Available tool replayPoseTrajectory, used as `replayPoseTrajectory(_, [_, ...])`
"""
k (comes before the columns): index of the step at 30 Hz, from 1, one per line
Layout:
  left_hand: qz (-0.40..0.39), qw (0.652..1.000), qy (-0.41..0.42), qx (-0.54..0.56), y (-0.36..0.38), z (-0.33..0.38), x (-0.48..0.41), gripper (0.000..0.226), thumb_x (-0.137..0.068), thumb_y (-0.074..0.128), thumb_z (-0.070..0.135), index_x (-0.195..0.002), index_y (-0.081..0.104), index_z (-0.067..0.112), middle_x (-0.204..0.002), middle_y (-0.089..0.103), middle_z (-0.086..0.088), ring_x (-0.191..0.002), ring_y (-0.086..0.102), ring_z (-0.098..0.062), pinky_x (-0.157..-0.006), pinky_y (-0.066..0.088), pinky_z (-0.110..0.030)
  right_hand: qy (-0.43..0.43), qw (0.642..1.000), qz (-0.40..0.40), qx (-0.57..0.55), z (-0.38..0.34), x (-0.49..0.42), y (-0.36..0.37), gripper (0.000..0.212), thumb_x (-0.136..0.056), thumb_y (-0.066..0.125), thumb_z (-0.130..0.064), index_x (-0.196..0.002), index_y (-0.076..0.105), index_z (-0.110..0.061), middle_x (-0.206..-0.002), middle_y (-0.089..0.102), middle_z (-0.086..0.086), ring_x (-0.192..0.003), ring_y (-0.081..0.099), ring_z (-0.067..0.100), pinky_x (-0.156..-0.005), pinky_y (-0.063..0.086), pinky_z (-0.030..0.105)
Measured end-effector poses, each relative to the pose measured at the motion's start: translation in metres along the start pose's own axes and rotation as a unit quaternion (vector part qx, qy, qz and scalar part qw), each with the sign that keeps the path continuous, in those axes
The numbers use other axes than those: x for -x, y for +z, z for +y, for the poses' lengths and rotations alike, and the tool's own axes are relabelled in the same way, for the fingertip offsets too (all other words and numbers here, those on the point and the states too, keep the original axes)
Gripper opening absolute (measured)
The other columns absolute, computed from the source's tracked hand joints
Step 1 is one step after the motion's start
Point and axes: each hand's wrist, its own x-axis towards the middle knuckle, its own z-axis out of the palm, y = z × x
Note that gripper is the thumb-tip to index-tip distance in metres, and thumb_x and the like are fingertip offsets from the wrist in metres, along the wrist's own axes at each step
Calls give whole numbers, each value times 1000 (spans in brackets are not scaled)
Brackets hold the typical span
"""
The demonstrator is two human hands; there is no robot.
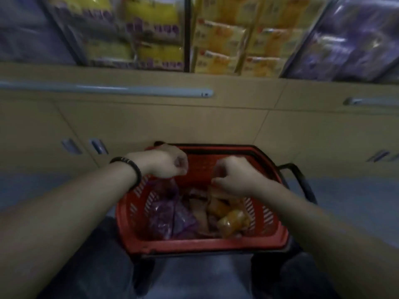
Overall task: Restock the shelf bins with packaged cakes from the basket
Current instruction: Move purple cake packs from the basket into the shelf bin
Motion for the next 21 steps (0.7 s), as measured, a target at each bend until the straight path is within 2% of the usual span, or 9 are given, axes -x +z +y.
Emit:
replayPoseTrajectory(4, [-70, 996, -41, -43, 21, -40, -18, 20, -95, 76, 36, -113, 75, 28, -103, 67, 9, -101, 65, -13, -87, 52, -23, 40, 993, -110, -27, -15, -24, 79, 26, -88, 74, -38, -105, 77, -19, -108, 78, 9, -102, 73, 27, -77, 52, 29])
replayPoseTrajectory(6, [-97, 993, -57, -37, 33, -55, -28, 15, -93, 78, 35, -106, 72, 34, -107, 69, 6, -98, 68, -15, -92, 60, -35, 61, 988, -136, -39, -28, -39, 114, 35, -86, 70, -43, -114, 76, -23, -115, 77, 7, -107, 73, 27, -80, 55, 29])
replayPoseTrajectory(8, [-142, 988, -60, -25, 43, -62, -35, 14, -93, 78, 33, -102, 69, 37, -108, 72, 2, -89, 72, -17, -82, 65, -39, 87, 985, -143, -39, -40, -58, 145, 46, -84, 69, -48, -123, 72, -22, -122, 75, 8, -110, 72, 30, -80, 54, 27])
replayPoseTrajectory(11, [-187, 981, -57, 18, 45, -62, -39, 17, -99, 73, 25, -114, 67, 31, -109, 76, -5, -77, 73, -16, -60, 61, -30, 123, 980, -132, -87, -59, -75, 175, 78, -73, 68, -67, -138, 61, -24, -134, 69, 8, -118, 69, 32, -92, 55, 33])
replayPoseTrajectory(12, [-188, 980, -57, 30, 44, -62, -40, 18, -99, 73, 23, -114, 66, 32, -110, 77, -8, -77, 73, -16, -59, 60, -29, 135, 978, -135, -89, -66, -77, 179, 77, -77, 67, -68, -140, 59, -25, -140, 66, 8, -124, 65, 32, -98, 53, 35])
replayPoseTrajectory(14, [-185, 980, -60, 31, 43, -65, -44, 22, -98, 75, 23, -117, 67, 31, -112, 78, -11, -77, 73, -17, -62, 59, -29, 148, 976, -148, -67, -69, -83, 187, 59, -94, 63, -57, -143, 58, -25, -146, 60, 8, -133, 58, 32, -103, 47, 36])
replayPoseTrajectory(17, [-203, 976, -72, 4, 40, -68, -43, 50, -91, 83, 31, -136, 62, 26, -120, 75, -7, -78, 71, -16, -62, 60, -28, 157, 973, -153, -68, -67, -88, 192, 43, -99, 61, -48, -136, 66, -25, -141, 65, 8, -131, 61, 30, -101, 49, 35])
replayPoseTrajectory(19, [-213, 974, -69, -37, 36, -69, -40, 58, -88, 84, 43, -137, 63, 21, -127, 71, 0, -92, 70, -18, -65, 59, -23, 172, 967, -137, -129, -65, -94, 190, 46, -93, 67, -54, -126, 72, -22, -128, 72, 10, -121, 67, 31, -91, 52, 34])
replayPoseTrajectory(21, [-232, 969, -83, -37, 36, -66, -38, 59, -90, 79, 50, -135, 66, 15, -130, 70, -3, -103, 69, -20, -54, 53, -15, 204, 949, -100, -219, -62, -98, 174, 60, -77, 76, -64, -115, 77, -18, -113, 77, 8, -107, 72, 28, -79, 53, 33])
